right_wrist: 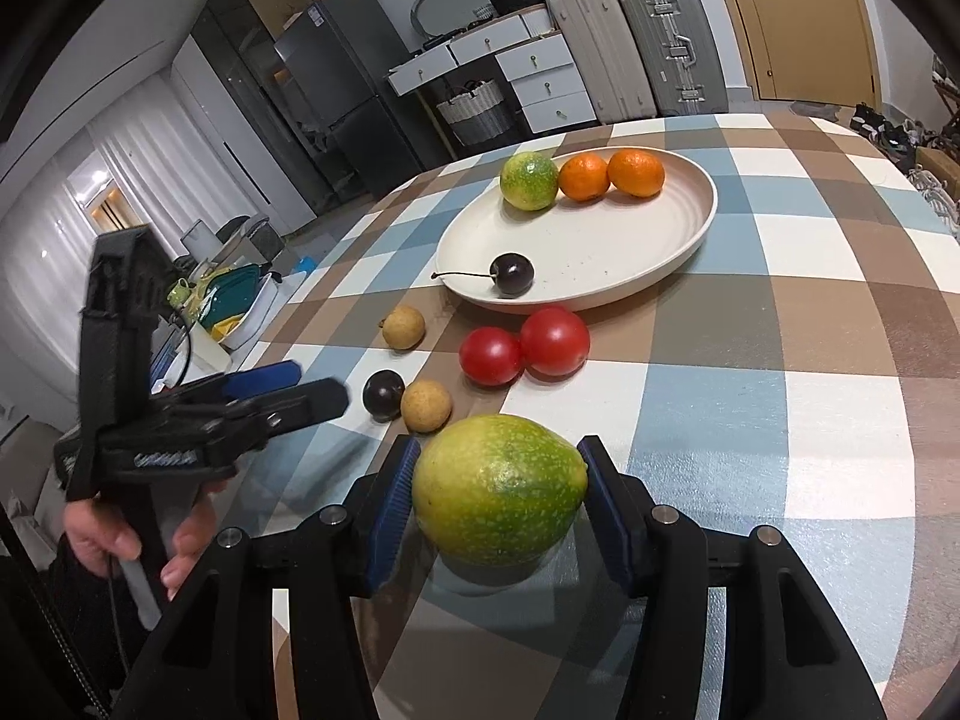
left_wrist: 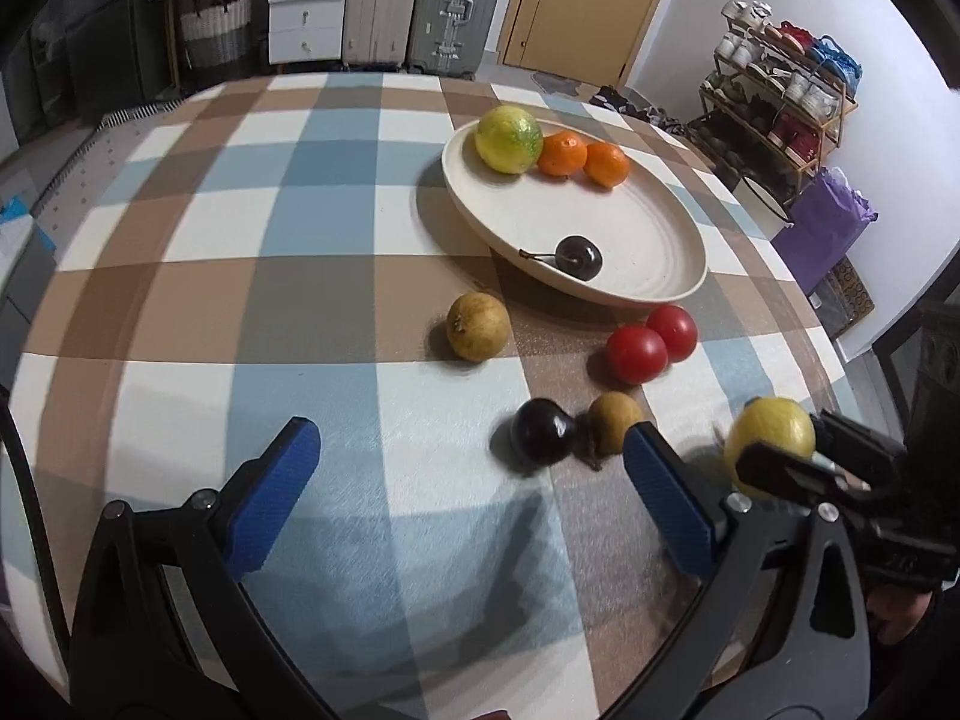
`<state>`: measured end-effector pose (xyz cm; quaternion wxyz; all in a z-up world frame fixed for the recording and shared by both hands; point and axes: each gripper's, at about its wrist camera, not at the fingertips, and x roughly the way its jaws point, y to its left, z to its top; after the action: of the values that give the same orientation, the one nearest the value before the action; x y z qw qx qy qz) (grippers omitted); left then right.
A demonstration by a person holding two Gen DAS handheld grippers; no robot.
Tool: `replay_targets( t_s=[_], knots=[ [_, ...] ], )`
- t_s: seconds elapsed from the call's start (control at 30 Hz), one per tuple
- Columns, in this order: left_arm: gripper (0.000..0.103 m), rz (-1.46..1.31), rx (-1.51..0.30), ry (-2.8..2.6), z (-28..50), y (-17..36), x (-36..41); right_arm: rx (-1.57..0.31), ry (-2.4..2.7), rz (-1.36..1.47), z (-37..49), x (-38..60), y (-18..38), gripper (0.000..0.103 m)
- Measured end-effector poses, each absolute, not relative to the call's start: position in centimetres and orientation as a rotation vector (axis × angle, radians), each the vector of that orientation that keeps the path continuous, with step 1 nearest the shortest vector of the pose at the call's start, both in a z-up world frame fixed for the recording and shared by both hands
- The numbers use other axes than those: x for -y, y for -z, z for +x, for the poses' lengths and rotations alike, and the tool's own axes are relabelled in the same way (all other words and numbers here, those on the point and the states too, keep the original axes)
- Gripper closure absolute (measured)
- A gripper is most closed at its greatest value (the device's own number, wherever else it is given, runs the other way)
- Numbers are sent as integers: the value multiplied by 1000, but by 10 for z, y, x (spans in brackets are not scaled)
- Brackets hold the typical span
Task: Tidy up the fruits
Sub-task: 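Close the right gripper around the large green speckled fruit, then close the left gripper on the dark plum while the right gripper holds the green fruit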
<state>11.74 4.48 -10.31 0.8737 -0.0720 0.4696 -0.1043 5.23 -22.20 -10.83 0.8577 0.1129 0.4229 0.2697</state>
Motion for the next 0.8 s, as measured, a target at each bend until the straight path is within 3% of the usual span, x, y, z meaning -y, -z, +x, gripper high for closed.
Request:
replay_targets(
  t_s=[0.33,0.43,0.53,0.63,0.7,0.77,0.8],
  knots=[
    [9,-102,-1002,165,135,117,-29,-885,-550,258,53,230,109,49],
    [18,-53,-999,156,133,118,-21,-883,-553,260,53,230,109,49],
    [29,-15,-983,151,131,118,-16,-882,-553,261,52,230,109,49],
    [47,-12,-969,182,126,117,-14,-876,-554,266,52,232,108,49],
    [67,-8,-967,219,122,115,-11,-875,-552,267,52,232,108,49],
    [80,4,-965,257,118,114,-5,-874,-550,269,52,233,107,49],
    [80,22,-957,242,116,113,-3,-874,-550,269,51,233,107,49]
  ],
)
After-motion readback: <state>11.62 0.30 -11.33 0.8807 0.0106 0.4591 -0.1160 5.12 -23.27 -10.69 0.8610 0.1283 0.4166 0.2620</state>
